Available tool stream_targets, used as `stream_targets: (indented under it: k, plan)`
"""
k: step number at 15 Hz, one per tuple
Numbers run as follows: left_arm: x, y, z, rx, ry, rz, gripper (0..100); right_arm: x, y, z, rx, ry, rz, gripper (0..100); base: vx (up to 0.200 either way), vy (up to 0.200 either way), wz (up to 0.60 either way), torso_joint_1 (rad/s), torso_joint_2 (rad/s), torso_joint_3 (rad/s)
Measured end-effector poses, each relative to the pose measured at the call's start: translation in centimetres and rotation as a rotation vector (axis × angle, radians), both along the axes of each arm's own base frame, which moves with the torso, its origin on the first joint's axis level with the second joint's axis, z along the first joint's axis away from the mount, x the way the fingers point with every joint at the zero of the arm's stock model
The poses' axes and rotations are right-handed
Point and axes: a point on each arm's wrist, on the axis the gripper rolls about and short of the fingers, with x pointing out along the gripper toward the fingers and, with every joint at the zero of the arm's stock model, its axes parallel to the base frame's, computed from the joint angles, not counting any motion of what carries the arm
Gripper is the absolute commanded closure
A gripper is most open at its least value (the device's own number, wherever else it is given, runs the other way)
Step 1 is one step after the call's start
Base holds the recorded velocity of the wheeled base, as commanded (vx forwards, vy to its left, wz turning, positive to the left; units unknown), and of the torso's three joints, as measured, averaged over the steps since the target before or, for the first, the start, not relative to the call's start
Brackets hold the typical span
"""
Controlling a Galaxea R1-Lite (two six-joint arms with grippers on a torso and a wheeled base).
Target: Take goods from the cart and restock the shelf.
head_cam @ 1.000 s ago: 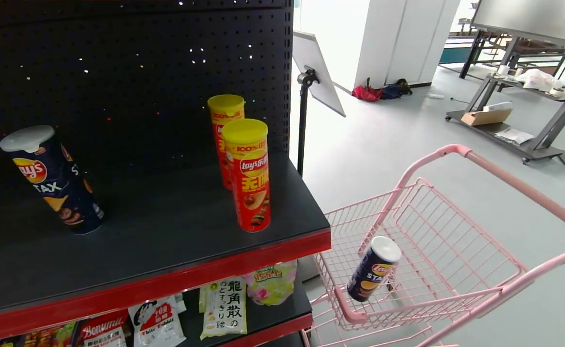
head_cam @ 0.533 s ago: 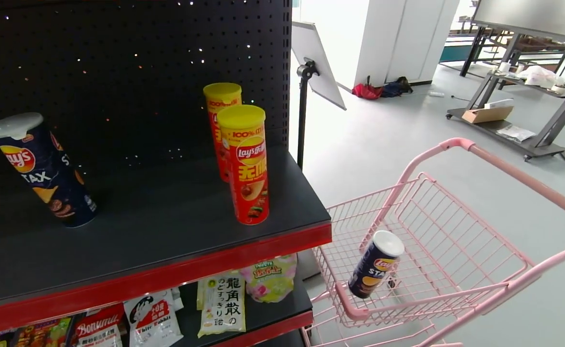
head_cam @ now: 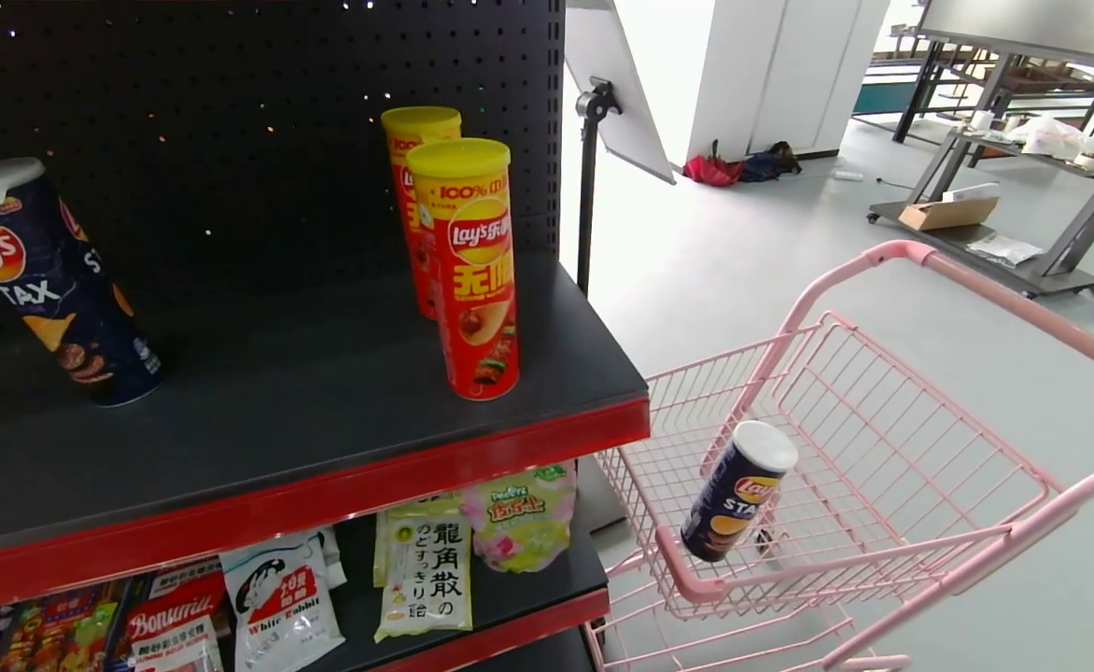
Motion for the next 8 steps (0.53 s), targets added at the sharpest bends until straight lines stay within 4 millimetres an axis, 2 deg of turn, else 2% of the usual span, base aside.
stream_targets:
  k: [8]
  plan:
    - [0.00,0.00,0.00,0.000,0.000,0.000,0,0.00,0.00,0.00,0.000,0.000,0.000,0,0.000,0.000,0.00,-0.173,0.53,0.359]
